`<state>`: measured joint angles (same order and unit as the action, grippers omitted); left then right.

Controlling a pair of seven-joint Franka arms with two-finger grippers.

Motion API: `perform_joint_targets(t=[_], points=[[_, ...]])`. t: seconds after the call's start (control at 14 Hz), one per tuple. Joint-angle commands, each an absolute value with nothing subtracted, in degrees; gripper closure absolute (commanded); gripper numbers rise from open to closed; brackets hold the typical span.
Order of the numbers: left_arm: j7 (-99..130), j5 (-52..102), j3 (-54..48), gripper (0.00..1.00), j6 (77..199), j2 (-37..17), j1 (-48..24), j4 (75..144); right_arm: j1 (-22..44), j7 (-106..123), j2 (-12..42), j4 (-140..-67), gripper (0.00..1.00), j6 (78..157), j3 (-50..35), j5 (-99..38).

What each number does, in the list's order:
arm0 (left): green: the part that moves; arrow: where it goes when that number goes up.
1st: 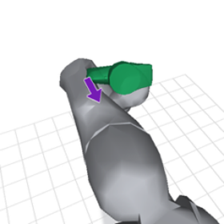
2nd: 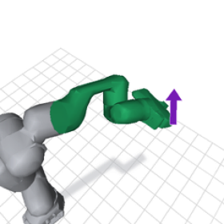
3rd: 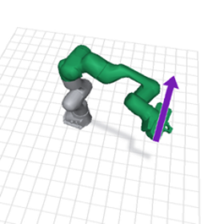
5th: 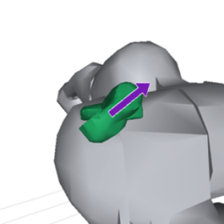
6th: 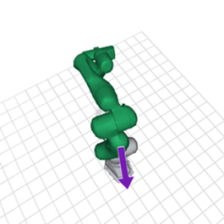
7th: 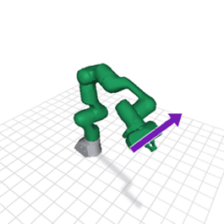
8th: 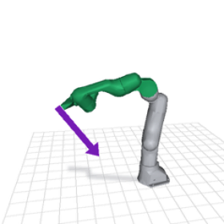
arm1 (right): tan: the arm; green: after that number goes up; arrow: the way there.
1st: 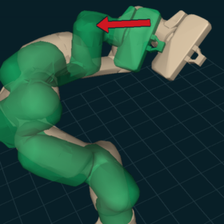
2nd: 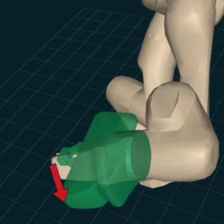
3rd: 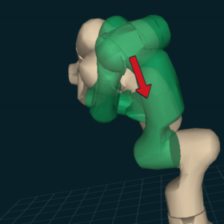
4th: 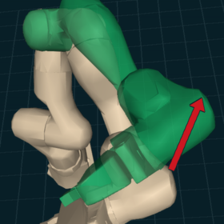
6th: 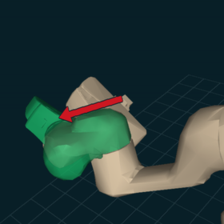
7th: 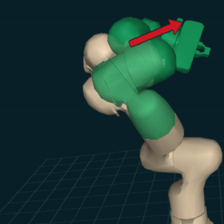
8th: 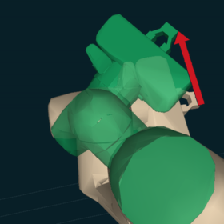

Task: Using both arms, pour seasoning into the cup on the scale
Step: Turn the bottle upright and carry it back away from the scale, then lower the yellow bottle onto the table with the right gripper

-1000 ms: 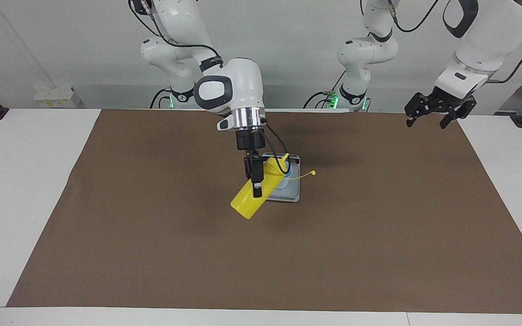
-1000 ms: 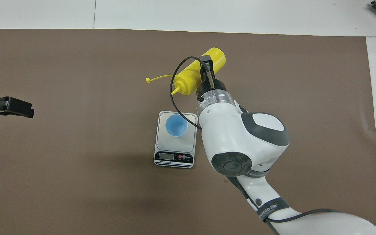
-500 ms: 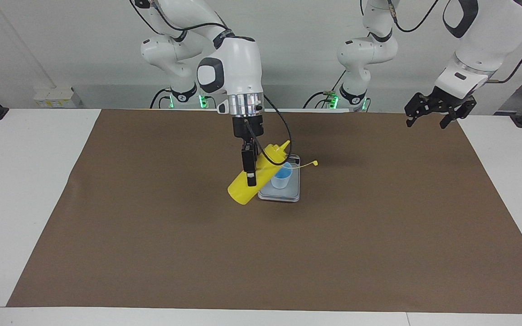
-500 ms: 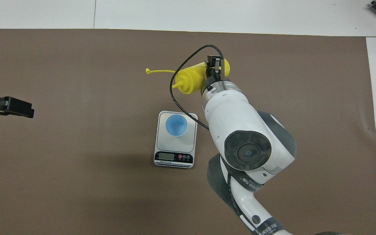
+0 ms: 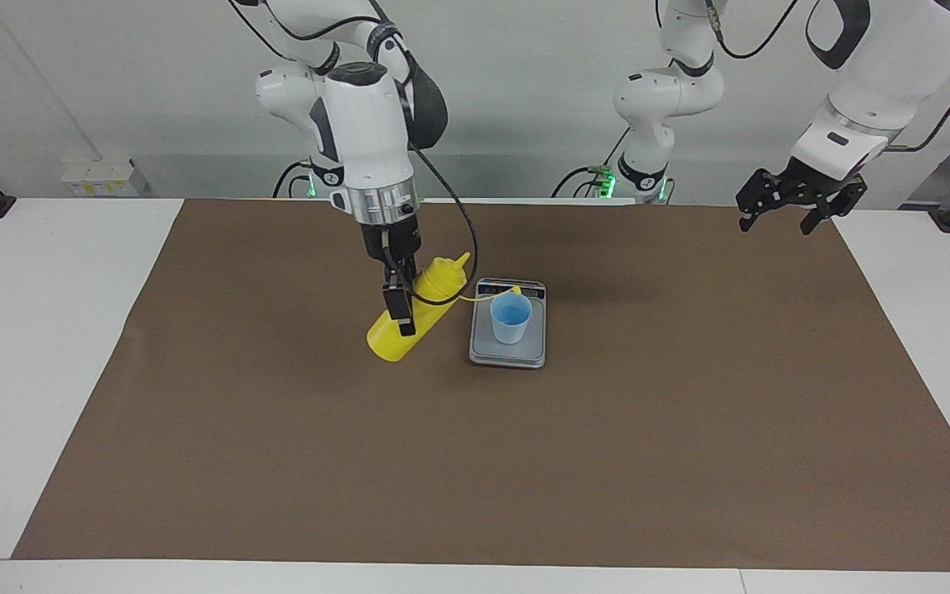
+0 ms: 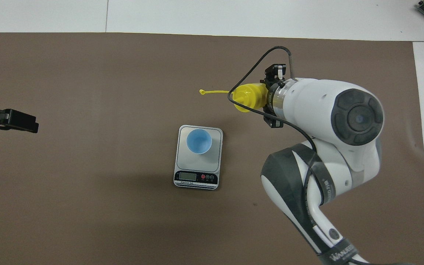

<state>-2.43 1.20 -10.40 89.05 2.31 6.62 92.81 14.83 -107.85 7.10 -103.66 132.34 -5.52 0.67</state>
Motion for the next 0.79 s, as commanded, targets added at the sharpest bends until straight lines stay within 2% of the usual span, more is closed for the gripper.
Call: perform_joint_targets(t=[0.0, 0.21, 0.43, 0.71], points=[[-2.5, 0.6, -10.6, 0.00, 89.0, 4.0, 7.2, 94.7, 9.7, -95.1, 5.8, -104.5, 1.00, 126.6, -6.2, -7.7], [-2.5, 0.6, -10.6, 0.00, 89.0, 4.0, 7.2, 94.7, 3.9, -86.2, 6.2, -105.1, 1.00, 120.0, -6.2, -14.1], [-2.5, 0.6, -10.6, 0.00, 88.9, 4.0, 7.2, 94.7, -2.4, -77.6, 7.3, -107.5, 1.00, 118.7, -6.1, -25.5], [-2.5, 0.6, -10.6, 0.00, 89.0, 4.0, 7.2, 94.7, -8.0, -74.4, 11.5, -107.7, 1.00, 116.7, -6.2, -29.0]])
